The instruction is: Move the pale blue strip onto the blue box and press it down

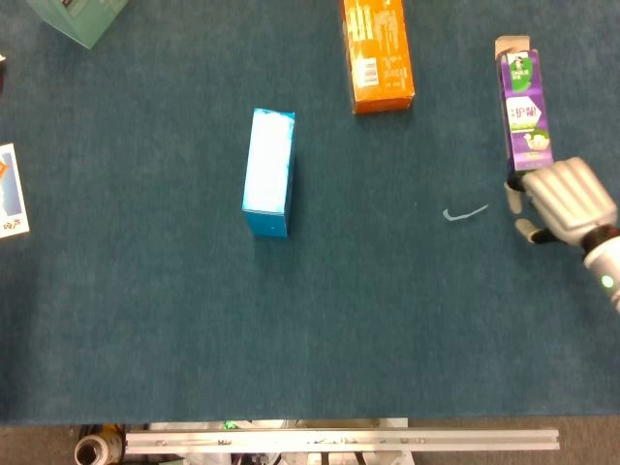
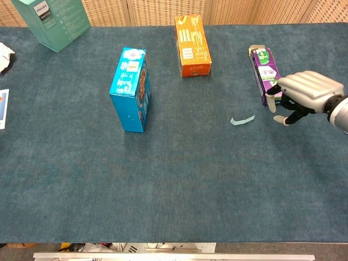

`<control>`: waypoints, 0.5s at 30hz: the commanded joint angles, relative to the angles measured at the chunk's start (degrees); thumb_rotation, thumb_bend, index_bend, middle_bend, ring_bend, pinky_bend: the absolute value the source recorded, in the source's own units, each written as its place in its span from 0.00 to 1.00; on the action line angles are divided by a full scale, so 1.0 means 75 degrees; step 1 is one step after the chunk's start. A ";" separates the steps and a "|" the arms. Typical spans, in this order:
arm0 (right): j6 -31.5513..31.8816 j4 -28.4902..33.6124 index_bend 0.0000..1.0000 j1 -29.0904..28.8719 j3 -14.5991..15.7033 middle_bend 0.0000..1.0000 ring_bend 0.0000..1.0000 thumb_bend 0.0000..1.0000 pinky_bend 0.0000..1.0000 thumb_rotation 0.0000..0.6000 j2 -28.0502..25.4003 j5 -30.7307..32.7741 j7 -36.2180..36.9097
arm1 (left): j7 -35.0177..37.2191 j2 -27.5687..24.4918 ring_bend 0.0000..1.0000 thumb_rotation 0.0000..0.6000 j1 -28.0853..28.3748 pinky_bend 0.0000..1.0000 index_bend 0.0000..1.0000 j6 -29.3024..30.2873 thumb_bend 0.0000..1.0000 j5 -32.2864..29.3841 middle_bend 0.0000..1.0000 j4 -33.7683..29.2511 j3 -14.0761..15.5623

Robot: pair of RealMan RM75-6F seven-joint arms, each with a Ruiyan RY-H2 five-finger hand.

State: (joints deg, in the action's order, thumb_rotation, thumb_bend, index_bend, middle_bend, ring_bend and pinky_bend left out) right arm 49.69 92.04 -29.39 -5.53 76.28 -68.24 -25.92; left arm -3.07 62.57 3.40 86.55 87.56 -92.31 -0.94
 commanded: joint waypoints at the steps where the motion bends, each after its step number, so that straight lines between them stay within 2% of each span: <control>1: -0.0188 -0.0249 0.58 -0.0208 0.0019 1.00 1.00 0.26 1.00 1.00 0.0260 0.0191 -0.0137 | 0.0011 0.0011 0.48 1.00 0.0010 0.53 0.22 -0.0027 0.49 -0.0012 0.53 0.0018 -0.0001; 15: -0.0590 -0.1034 0.57 -0.0919 0.0085 1.00 1.00 0.26 1.00 1.00 0.1129 0.0816 -0.0489 | 0.0048 0.0027 0.49 1.00 0.0036 0.53 0.21 -0.0116 0.49 -0.0062 0.53 0.0064 0.0004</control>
State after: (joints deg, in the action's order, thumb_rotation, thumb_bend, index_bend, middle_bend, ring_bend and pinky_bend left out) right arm 45.42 84.49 -36.10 -4.94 84.50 -62.34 -29.48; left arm -2.70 62.77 3.66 85.69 87.08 -91.83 -0.91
